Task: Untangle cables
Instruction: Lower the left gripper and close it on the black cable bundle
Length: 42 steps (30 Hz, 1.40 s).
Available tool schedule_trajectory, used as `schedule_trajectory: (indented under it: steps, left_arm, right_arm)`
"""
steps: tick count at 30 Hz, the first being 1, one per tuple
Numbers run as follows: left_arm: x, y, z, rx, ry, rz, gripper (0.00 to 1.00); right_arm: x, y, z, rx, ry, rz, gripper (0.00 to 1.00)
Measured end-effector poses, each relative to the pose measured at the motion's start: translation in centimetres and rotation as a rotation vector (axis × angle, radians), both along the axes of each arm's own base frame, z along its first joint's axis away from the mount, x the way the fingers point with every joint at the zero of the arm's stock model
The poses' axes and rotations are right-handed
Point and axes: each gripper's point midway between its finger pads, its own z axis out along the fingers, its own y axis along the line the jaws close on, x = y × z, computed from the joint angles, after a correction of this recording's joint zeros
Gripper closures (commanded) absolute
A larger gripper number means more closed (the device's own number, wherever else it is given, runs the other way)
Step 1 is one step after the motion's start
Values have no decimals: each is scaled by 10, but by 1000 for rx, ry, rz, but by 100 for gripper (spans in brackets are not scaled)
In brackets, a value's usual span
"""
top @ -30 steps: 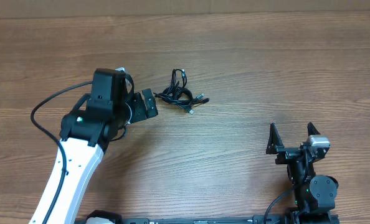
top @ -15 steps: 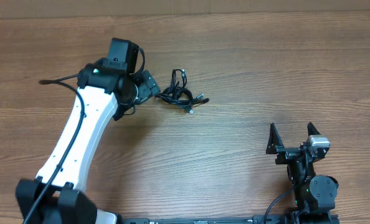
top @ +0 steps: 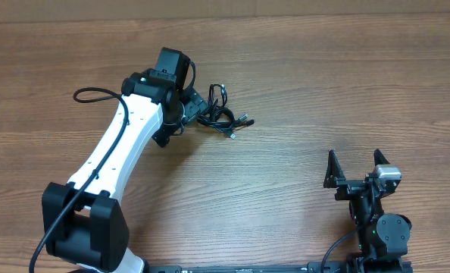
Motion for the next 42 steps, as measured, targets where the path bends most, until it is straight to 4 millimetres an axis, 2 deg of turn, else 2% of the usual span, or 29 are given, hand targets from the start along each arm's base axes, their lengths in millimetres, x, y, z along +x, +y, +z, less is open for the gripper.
schedule_trajectory:
  steps: [4, 7, 14, 22, 30, 35, 42]
  left_arm:
    - [-1, -5, -10, -36, 42, 74, 0]
    - [-1, -9, -24, -60, 89, 124, 0]
    - [16, -25, -57, -123, 118, 167, 0]
    - [27, -31, -60, -163, 94, 225, 0]
    - [21, -29, -97, -129, 182, 255, 0]
    - [20, -28, -102, -124, 196, 260, 1]
    - [21, -29, -102, -126, 193, 263, 25]
  right_arm:
    - [0, 0, 0, 0, 0, 0, 0]
    - [0, 0, 0, 0, 0, 0, 0]
    - [0, 0, 0, 1, 0, 0, 0]
    - [0, 0, 0, 1, 0, 0, 0]
    - [0, 0, 0, 0, 0, 0, 0]
    - [0, 0, 0, 0, 0, 0, 0]
    - [0, 0, 0, 0, 0, 0, 0]
